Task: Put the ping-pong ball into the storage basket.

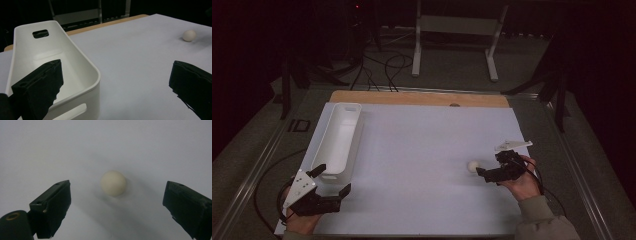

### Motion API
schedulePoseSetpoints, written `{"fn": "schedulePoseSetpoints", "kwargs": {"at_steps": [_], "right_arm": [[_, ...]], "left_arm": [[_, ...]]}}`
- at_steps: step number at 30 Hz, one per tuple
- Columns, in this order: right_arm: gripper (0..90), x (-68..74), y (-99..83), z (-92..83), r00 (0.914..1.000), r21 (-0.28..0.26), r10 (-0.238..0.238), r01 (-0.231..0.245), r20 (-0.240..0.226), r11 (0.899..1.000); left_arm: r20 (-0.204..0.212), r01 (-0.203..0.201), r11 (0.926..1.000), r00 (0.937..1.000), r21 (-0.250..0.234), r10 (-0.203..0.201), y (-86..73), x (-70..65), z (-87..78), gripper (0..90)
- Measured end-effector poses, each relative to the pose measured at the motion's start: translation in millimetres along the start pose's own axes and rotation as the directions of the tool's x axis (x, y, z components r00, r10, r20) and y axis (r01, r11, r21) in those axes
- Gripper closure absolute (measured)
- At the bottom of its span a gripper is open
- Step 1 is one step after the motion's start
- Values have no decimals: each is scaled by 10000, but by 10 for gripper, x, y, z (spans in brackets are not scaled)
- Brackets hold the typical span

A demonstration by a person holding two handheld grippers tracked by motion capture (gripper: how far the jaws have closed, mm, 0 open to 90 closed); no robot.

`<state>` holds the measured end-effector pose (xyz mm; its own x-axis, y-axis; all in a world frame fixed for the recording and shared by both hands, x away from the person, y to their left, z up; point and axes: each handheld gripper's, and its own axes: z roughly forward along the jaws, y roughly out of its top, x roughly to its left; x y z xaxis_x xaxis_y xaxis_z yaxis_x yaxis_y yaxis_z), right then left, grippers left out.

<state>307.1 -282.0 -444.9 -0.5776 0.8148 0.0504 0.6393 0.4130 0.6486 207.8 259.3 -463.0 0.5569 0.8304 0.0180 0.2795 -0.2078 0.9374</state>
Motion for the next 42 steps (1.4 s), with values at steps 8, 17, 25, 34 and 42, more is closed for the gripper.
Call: {"fn": "schedulePoseSetpoints", "kwargs": {"at_steps": [8, 17, 25, 34, 42], "right_arm": [[76, 0, 36, 28, 9999, 182, -114, 113, 52, 9998], [77, 18, 107, 79, 9989, 363, -403, 394, 232, 9986], [77, -8, 121, 135, 9991, 515, -348, 337, 222, 9981], [77, -33, 132, 199, 9993, 713, -320, 307, 178, 9970], [76, -40, 137, 247, 9994, 857, -343, 334, 91, 9958]], "left_arm": [[-43, 94, 9999, 9999, 74, -94, -17, 16, 14, 0], [-81, 136, 9999, 9999, 60, -136, -43, 37, 23, 0], [-137, 145, 9998, 9998, 103, -144, -75, 55, 62, 0], [-256, 275, 9995, 9993, 137, -272, -108, 94, 88, 0], [-307, 321, 9992, 9990, 228, -314, -131, 108, 119, 0]]}}
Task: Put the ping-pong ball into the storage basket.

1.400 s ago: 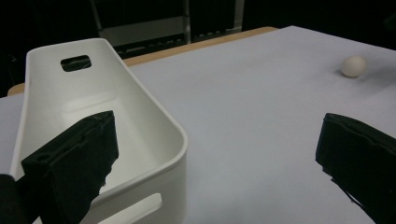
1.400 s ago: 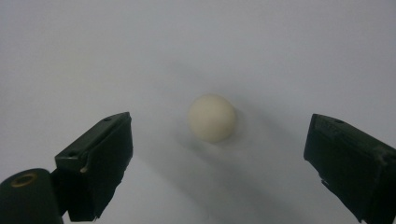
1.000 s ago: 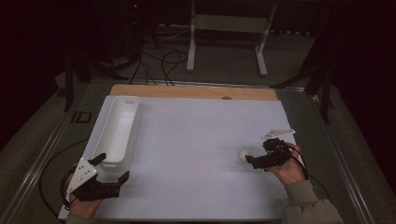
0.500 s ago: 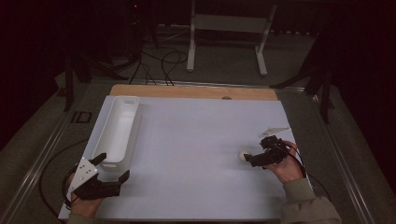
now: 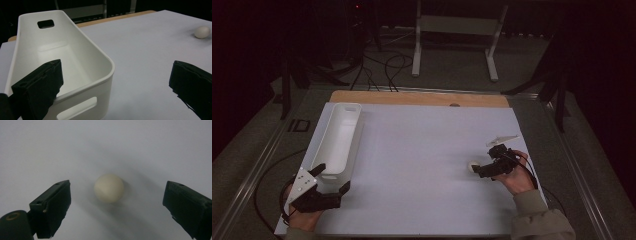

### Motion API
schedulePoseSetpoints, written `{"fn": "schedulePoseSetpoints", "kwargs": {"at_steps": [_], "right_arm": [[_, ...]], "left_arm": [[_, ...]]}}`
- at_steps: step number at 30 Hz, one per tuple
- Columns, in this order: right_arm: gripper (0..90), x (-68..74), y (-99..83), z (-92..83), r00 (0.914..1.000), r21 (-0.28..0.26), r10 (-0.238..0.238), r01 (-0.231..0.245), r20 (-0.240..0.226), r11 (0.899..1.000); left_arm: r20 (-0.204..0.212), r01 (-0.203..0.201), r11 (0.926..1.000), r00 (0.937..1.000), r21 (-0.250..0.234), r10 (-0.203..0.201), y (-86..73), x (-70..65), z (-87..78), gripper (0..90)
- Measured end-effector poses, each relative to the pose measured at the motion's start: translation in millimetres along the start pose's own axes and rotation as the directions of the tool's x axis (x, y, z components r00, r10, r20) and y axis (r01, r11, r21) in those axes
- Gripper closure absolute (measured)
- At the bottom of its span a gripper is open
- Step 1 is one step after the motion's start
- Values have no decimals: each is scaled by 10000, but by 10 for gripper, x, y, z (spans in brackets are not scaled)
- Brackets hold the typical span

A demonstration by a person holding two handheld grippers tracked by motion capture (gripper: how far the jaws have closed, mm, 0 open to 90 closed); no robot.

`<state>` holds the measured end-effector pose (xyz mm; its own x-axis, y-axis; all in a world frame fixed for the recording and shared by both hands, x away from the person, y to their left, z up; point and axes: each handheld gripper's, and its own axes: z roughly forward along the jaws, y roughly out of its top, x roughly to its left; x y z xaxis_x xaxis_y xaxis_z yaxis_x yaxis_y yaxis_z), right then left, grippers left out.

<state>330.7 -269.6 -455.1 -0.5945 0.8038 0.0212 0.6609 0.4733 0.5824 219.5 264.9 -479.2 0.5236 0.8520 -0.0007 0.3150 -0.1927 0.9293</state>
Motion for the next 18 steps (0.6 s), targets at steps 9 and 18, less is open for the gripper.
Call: {"fn": "schedulePoseSetpoints", "kwargs": {"at_steps": [9, 18], "right_arm": [[77, 5, 12, 84, 10000, 295, -32, 34, -53, 9996], [77, -12, 21, 158, 9999, 438, 55, -50, -124, 9990]], "left_arm": [[-31, 86, 9999, 10000, 76, -86, -21, 18, 22, 0], [-67, 97, 10000, 9999, 22, -97, -30, 20, 30, 0]]}}
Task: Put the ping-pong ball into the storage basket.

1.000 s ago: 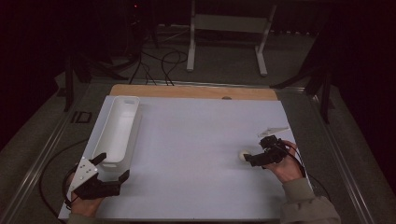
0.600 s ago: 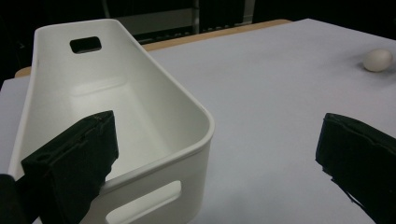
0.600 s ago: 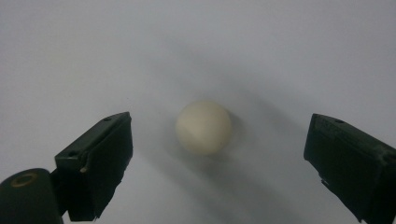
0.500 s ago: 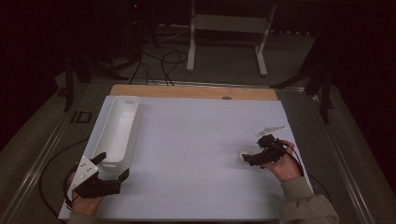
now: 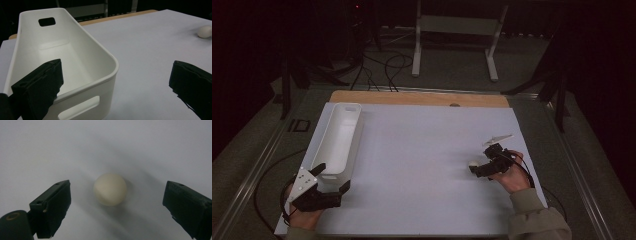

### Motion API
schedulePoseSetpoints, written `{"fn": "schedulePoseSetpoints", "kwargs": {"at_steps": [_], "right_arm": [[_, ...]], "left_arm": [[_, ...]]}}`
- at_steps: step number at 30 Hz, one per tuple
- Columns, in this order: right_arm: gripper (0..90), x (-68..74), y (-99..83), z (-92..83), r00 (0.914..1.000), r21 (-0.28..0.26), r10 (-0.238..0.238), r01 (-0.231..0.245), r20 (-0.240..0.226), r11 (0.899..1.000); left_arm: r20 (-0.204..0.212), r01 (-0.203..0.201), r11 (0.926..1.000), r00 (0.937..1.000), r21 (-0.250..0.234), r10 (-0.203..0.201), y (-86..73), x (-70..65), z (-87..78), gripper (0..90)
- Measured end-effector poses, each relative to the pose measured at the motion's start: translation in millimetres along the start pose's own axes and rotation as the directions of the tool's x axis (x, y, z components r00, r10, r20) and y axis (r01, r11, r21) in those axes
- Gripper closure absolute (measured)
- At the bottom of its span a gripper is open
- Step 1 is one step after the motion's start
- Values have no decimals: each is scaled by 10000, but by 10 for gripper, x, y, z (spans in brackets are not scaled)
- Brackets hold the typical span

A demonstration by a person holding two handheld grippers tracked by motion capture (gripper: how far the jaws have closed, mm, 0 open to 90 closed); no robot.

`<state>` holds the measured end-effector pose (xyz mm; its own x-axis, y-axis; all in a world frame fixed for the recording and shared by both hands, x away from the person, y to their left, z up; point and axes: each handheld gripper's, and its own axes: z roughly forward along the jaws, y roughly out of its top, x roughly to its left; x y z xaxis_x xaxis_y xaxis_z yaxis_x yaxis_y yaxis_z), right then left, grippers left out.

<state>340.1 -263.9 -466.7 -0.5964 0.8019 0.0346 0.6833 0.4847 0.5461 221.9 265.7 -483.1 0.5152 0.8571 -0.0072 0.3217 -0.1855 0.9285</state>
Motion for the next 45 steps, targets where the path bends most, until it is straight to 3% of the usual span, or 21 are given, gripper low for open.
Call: {"fn": "schedulePoseSetpoints", "kwargs": {"at_steps": [33, 40, 45], "right_arm": [[90, 26, 54, 266, 9998, 758, 86, -70, -200, 9971], [155, 41, 60, 298, 9998, 897, 70, -54, -176, 9960], [281, 46, 68, 313, 10000, 1047, 27, -28, 10, 9945]], "left_arm": [[-53, -105, 9999, 9999, -24, 105, -9, -6, 7, 0], [-54, -115, 9999, 9999, -27, 114, -10, -7, 9, 0], [-57, -127, 9999, 9999, -24, 127, -10, -9, 10, 0]]}}
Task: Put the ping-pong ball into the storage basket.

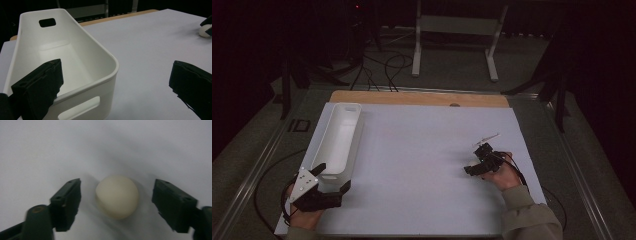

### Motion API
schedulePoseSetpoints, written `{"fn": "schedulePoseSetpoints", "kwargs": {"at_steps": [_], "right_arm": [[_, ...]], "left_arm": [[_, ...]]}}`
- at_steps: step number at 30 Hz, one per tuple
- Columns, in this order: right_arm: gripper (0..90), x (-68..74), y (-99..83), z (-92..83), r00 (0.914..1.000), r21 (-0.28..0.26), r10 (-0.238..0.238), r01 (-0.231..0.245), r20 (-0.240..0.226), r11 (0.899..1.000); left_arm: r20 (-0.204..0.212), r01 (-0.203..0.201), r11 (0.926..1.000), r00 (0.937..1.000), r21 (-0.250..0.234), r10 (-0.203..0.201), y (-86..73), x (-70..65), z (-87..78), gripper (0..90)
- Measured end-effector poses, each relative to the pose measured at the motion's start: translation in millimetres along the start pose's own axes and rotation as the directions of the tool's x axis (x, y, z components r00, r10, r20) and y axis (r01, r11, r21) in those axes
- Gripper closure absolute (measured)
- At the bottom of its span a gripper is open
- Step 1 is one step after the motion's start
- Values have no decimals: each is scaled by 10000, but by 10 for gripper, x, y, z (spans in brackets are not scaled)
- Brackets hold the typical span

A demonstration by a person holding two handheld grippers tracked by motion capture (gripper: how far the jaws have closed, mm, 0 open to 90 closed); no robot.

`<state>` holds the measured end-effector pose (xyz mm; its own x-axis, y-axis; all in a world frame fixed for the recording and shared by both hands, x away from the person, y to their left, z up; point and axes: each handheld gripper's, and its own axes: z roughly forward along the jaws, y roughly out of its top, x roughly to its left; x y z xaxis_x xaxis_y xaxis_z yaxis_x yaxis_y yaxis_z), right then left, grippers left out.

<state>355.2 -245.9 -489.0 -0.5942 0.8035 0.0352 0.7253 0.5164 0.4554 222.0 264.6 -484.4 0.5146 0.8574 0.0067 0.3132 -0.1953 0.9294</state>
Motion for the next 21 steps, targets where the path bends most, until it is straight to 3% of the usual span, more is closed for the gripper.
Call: {"fn": "schedulePoseSetpoints", "kwargs": {"at_steps": [12, 21], "right_arm": [[492, 7, 2, 33, 9999, 317, 65, -69, 126, 9995], [501, 14, -2, 32, 9999, 295, -37, 32, 166, 9996]], "left_arm": [[-9, 1, 10000, 10000, -16, -1, -1, -3, 3, 0], [-17, -13, 10000, 10000, -11, 13, -1, -4, 4, 0]]}}
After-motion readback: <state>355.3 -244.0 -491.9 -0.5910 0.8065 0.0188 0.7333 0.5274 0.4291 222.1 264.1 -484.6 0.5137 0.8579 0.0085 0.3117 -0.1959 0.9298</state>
